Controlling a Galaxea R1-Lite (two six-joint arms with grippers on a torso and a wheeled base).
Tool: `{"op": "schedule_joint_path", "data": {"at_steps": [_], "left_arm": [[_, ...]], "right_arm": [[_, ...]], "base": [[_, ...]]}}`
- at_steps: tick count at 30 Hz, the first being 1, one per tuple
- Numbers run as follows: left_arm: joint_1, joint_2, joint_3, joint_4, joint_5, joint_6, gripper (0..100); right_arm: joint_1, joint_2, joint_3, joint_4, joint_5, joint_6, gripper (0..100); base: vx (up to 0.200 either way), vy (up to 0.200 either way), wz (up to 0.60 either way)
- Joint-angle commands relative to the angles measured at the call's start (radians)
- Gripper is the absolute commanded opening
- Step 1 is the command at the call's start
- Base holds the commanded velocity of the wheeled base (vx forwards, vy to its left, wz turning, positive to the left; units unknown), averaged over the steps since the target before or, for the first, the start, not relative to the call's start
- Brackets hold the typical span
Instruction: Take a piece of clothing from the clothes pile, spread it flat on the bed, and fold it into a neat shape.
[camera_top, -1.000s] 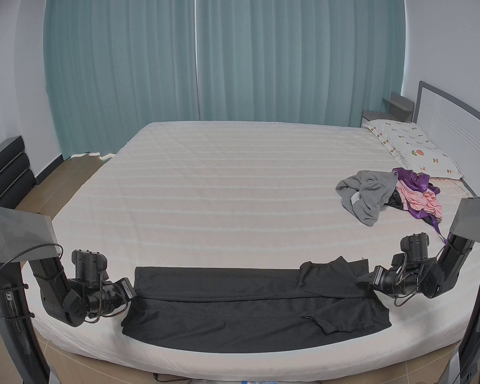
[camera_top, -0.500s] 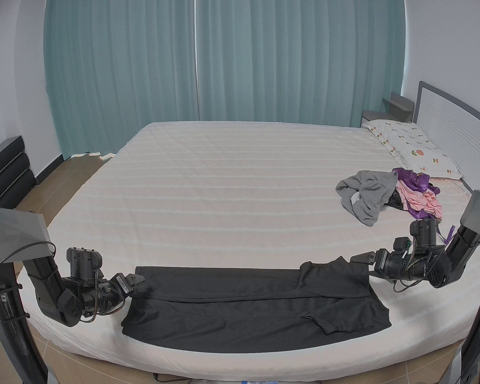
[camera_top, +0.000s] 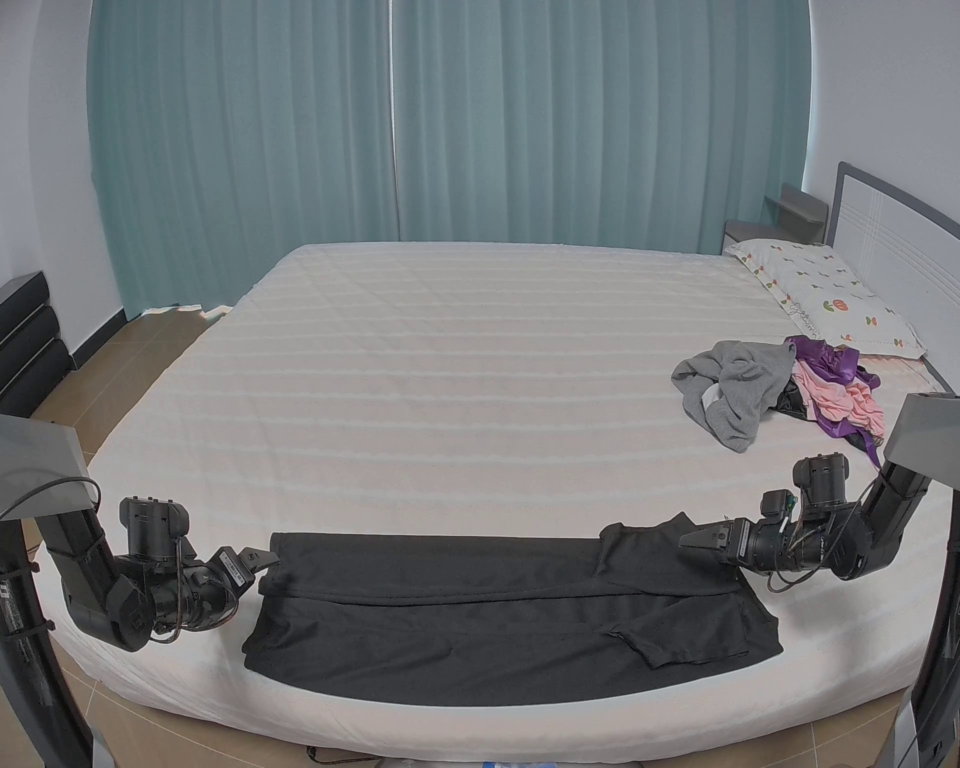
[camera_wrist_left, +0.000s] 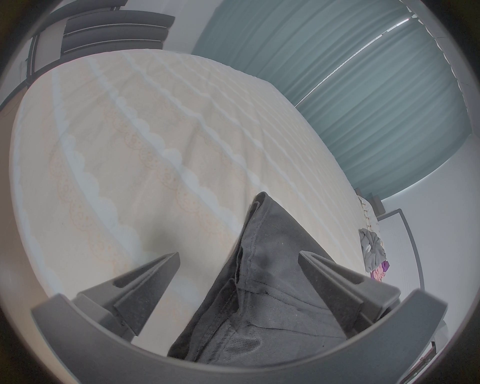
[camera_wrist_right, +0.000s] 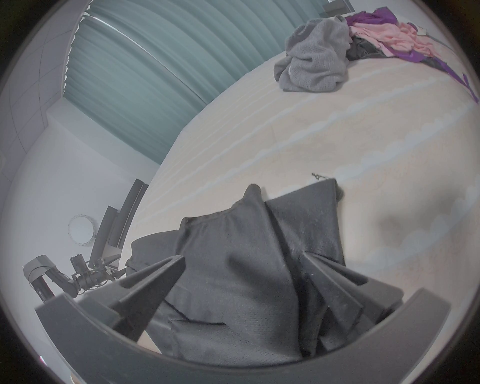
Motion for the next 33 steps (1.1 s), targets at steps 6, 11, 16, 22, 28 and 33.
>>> {"op": "schedule_joint_path", "data": {"at_steps": [6, 11, 16, 22, 28, 33], "left_arm": [[0.017, 0.017, 0.003, -0.005, 0.0, 0.0, 100], [0.022, 0.024, 0.001, -0.007, 0.0, 0.0, 100], [0.023, 0.022, 0.0, -0.007, 0.0, 0.0, 100], [0.025, 0.022, -0.002, -0.007, 0.0, 0.0, 100], [0.026, 0.014, -0.011, -0.007, 0.0, -0.001, 100], [0.026, 0.007, -0.049, -0.005, 0.002, -0.049, 100]], "right_arm": [[-0.018, -0.003, 0.029, 0.005, 0.03, -0.027, 0], [-0.049, -0.043, 0.039, 0.048, 0.037, -0.033, 0], [-0.064, -0.066, 0.075, 0.081, 0.06, -0.083, 0], [-0.078, -0.092, 0.105, 0.081, 0.062, -0.1, 0], [-0.076, -0.111, 0.137, 0.082, 0.07, -0.112, 0], [-0.076, -0.101, 0.149, 0.087, 0.068, -0.145, 0]], "base": [[0.0, 0.0, 0.0], [0.0, 0.0, 0.0], [0.0, 0.0, 0.0], [0.0, 0.0, 0.0], [0.0, 0.0, 0.0], [0.0, 0.0, 0.0]]}}
